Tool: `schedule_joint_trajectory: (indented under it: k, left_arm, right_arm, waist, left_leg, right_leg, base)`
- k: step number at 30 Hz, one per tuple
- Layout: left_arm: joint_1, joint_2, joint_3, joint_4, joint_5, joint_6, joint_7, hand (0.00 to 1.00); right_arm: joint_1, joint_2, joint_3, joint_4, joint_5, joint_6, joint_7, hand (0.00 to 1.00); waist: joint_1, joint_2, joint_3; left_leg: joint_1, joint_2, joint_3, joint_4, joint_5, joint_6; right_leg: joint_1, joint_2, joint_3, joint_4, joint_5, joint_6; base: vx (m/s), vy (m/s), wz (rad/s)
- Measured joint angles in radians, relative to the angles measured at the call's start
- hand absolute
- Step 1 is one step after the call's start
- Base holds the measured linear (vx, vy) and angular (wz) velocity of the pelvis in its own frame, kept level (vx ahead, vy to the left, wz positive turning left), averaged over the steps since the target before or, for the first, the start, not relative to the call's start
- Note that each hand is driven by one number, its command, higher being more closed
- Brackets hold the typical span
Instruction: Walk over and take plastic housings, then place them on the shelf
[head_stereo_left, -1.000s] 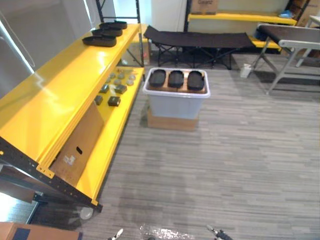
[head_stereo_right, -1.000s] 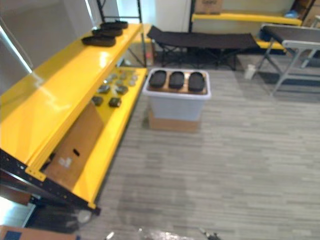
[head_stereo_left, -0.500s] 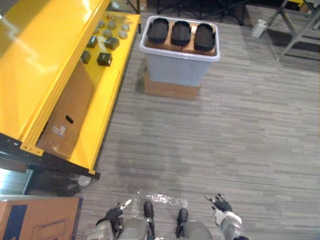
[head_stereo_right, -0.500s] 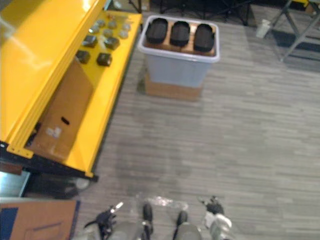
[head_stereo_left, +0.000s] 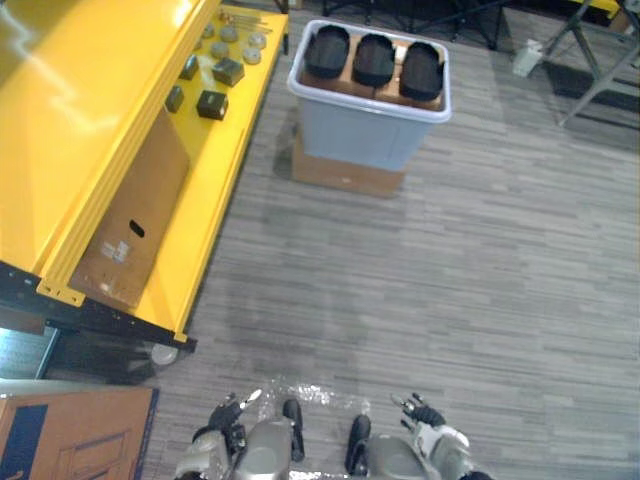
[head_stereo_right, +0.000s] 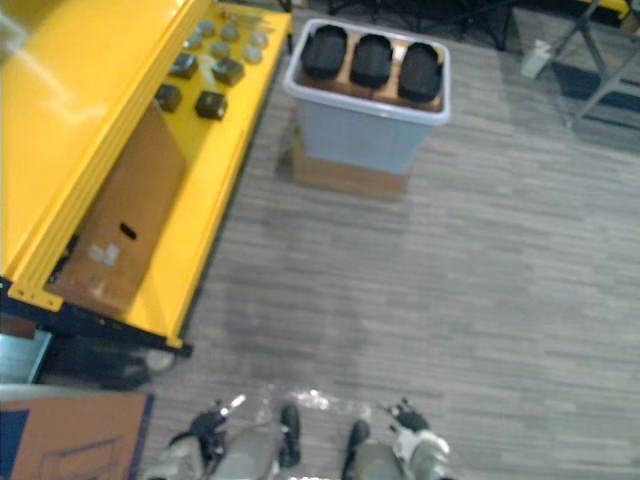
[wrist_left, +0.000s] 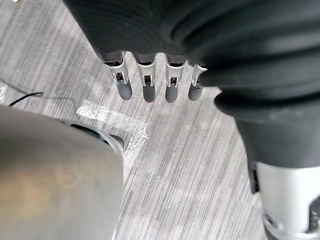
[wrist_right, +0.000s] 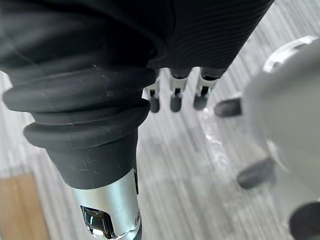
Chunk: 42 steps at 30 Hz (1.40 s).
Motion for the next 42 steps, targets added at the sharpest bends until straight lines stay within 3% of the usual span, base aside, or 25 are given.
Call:
schedule_joint_trajectory:
  k: [9,11,12,13,15,16,18,20,23,26,28,29,30,32,33,34,36,38,39,41,42]
  left_arm:
    - [0.044,-0.007,0.007,-0.032,-0.004,-0.053,0.037,0.0]
    - [0.051,-0.007,0.02,-0.034,-0.003,-0.051,0.059,0.0]
    - [0.054,-0.007,0.033,-0.035,-0.002,-0.05,0.064,0.0]
    - [0.062,-0.006,0.053,-0.035,0.007,-0.048,0.066,0.0]
    - [0.08,0.003,0.055,-0.026,0.053,-0.049,0.072,0.0]
    - [0.091,0.015,0.057,-0.025,0.072,-0.054,0.074,0.0]
    - [0.101,0.016,0.063,-0.028,0.07,-0.059,0.074,0.0]
    - [0.093,0.006,0.075,-0.031,0.069,-0.059,0.074,0.0]
    - [0.074,-0.033,0.086,-0.032,0.069,-0.059,0.097,0.0]
    - [0.075,-0.083,0.112,-0.054,0.025,-0.057,0.113,0.0]
    - [0.073,-0.102,0.116,-0.087,-0.006,-0.058,0.127,0.0]
    - [0.087,-0.122,0.128,-0.109,-0.033,-0.059,0.145,0.0]
    - [0.102,-0.129,0.132,-0.112,-0.05,-0.061,0.145,0.0]
    - [0.143,-0.159,0.16,-0.113,-0.055,-0.062,0.149,0.0]
    - [0.146,-0.171,0.168,-0.108,-0.057,-0.062,0.153,0.0]
    - [0.16,-0.181,0.181,-0.105,-0.081,-0.061,0.155,0.0]
    - [0.178,-0.187,0.207,-0.082,-0.093,-0.059,0.17,0.0]
    - [0.192,-0.188,0.236,-0.082,-0.125,-0.062,0.171,0.0]
    - [0.192,-0.182,0.25,-0.098,-0.124,-0.066,0.167,0.0]
    - [0.212,-0.169,0.27,-0.114,-0.08,-0.082,0.155,0.0]
    - [0.232,-0.158,0.279,-0.106,-0.067,-0.079,0.141,0.0]
  right_arm:
    - [0.026,-0.013,0.001,0.006,-0.009,0.001,0.0,0.0]
    - [0.054,-0.019,0.001,0.005,0.003,0.004,-0.005,0.0]
    - [0.066,-0.02,0.001,0.004,0.009,0.003,-0.013,0.0]
    - [0.084,-0.02,-0.002,-0.002,0.031,-0.002,-0.02,0.0]
    - [0.092,-0.023,-0.007,-0.014,0.04,-0.007,-0.021,0.0]
    - [0.101,-0.017,-0.022,-0.014,0.038,0.003,-0.015,0.0]
    - [0.118,-0.012,-0.05,-0.012,0.037,0.015,-0.01,0.0]
    - [0.13,-0.006,-0.127,-0.004,0.051,0.05,0.002,0.0]
    - [0.204,0.007,-0.242,0.002,0.058,0.107,0.006,0.0]
    - [0.285,0.025,-0.285,-0.006,0.037,0.148,0.007,0.0]
    - [0.302,0.033,-0.283,-0.005,0.003,0.166,0.005,0.0]
    - [0.314,0.034,-0.283,-0.01,-0.011,0.176,0.005,0.0]
    - [0.319,0.03,-0.277,-0.016,-0.012,0.172,0.004,0.0]
    - [0.323,0.01,-0.268,-0.034,-0.01,0.13,-0.023,0.0]
    - [0.316,-0.016,-0.25,-0.03,-0.011,0.085,-0.052,0.0]
    - [0.291,-0.037,-0.231,-0.038,-0.012,0.045,-0.062,0.0]
    - [0.233,-0.049,-0.227,-0.039,-0.011,-0.006,-0.062,0.0]
    - [0.161,-0.05,-0.206,-0.043,-0.011,-0.051,-0.063,0.0]
    - [0.114,-0.053,-0.194,-0.048,0.002,-0.074,-0.069,0.0]
    - [0.049,-0.062,-0.165,-0.076,0.019,-0.099,-0.084,0.0]
    - [0.018,-0.071,-0.133,-0.092,0.02,-0.115,-0.083,0.0]
  waist:
    - [0.004,0.003,-0.012]
    - [0.006,0.004,-0.026]
    - [0.006,0.005,-0.029]
    - [0.003,0.005,-0.03]
    - [0.0,0.006,-0.032]
    - [-0.005,-0.002,-0.036]
    - [-0.001,-0.014,-0.044]
    - [-0.003,-0.007,-0.048]
    - [-0.003,0.022,-0.062]
    - [-0.008,0.036,-0.072]
    - [-0.012,0.036,-0.075]
    - [-0.021,0.044,-0.091]
    - [-0.028,0.049,-0.108]
    - [-0.044,0.089,-0.153]
    - [-0.046,0.116,-0.166]
    - [-0.036,0.136,-0.161]
    - [-0.03,0.155,-0.15]
    - [-0.007,0.139,-0.14]
    - [0.016,0.12,-0.128]
    - [0.048,0.104,-0.117]
    - [0.064,0.097,-0.112]
  left_leg:
    - [-0.002,0.007,0.007,0.05,-0.024,0.005]
    - [-0.031,0.025,0.005,0.124,-0.063,0.009]
    - [-0.046,0.037,0.004,0.175,-0.092,0.012]
    - [-0.053,0.054,0.002,0.234,-0.137,0.022]
    - [-0.046,0.083,0.009,0.293,-0.18,0.03]
    - [-0.027,0.09,0.01,0.295,-0.192,0.025]
    - [-0.003,0.103,0.01,0.288,-0.204,0.015]
    - [0.003,0.117,-0.007,0.281,-0.214,0.005]
    - [0.009,0.116,-0.032,0.282,-0.236,-0.009]
    - [0.077,0.111,-0.039,0.276,-0.265,-0.049]
    - [0.114,0.104,-0.059,0.258,-0.293,-0.058]
    - [0.138,0.103,-0.08,0.246,-0.323,-0.079]
    - [0.142,0.108,-0.083,0.241,-0.33,-0.09]
    - [0.1,0.146,-0.081,0.348,-0.31,-0.124]
    - [0.026,0.178,-0.078,0.507,-0.239,-0.151]
    - [-0.036,0.212,-0.076,0.646,-0.181,-0.156]
    - [-0.077,0.221,-0.079,0.683,-0.188,-0.149]
    - [-0.121,0.184,-0.078,0.552,-0.187,-0.149]
    - [-0.14,0.142,-0.082,0.394,-0.171,-0.154]
    - [-0.158,0.114,-0.099,0.15,-0.071,-0.15]
    - [-0.16,0.118,-0.106,0.068,0.022,-0.15]
  right_leg:
    - [0.017,0.0,0.003,-0.004,-0.05,-0.004]
    - [0.007,0.007,0.002,0.025,-0.069,0.006]
    - [-0.004,0.009,0.002,0.064,-0.093,0.017]
    - [-0.023,0.003,0.004,0.154,-0.125,0.066]
    - [-0.116,-0.002,0.043,0.385,-0.125,0.052]
    - [-0.15,-0.002,0.061,0.435,-0.142,0.045]
    - [-0.157,0.006,0.061,0.387,-0.146,0.049]
    - [-0.18,0.031,0.087,0.251,-0.128,0.064]
    - [-0.211,0.031,0.094,0.106,-0.043,0.062]
    - [-0.211,0.032,0.085,0.1,-0.001,0.04]
    - [-0.215,0.032,0.08,0.146,-0.01,0.026]
    - [-0.236,0.03,0.078,0.226,-0.025,-0.003]
    - [-0.246,0.031,0.075,0.26,-0.026,-0.009]
    - [-0.254,0.04,0.035,0.317,-0.097,-0.046]
    - [-0.238,0.043,0.019,0.328,-0.118,-0.06]
    - [-0.191,0.051,0.011,0.308,-0.136,-0.08]
    - [-0.089,0.061,0.003,0.244,-0.143,-0.091]
    - [-0.015,0.042,0.002,0.178,-0.143,-0.091]
    - [0.028,0.018,0.003,0.144,-0.142,-0.09]
    - [0.069,-0.001,0.012,0.104,-0.145,-0.085]
    - [0.092,-0.006,0.033,0.095,-0.162,-0.056]
  base:
    - [-0.1,0.003,-0.03]
    - [-0.01,0.016,0.0]
    - [0.01,0.066,-0.07]
    - [0.02,0.091,-0.13]
    - [0.08,0.134,-0.2]
    - [0.12,0.098,-0.12]
    - [0.12,0.013,0.01]
    - [0.15,0.007,0.13]
    - [0.2,-0.021,0.2]
    - [0.31,-0.134,0.18]
    - [0.31,-0.243,0.3]
    - [0.39,-0.316,0.29]
    - [0.46,-0.297,0.38]
    - [0.39,-0.211,0.38]
    - [0.34,-0.189,0.29]
    - [0.52,-0.242,0.22]
    - [0.45,-0.118,0.07]
    - [0.35,-0.05,0.04]
    - [0.31,-0.003,-0.05]
    - [0.28,0.043,-0.23]
    - [0.31,0.126,-0.43]
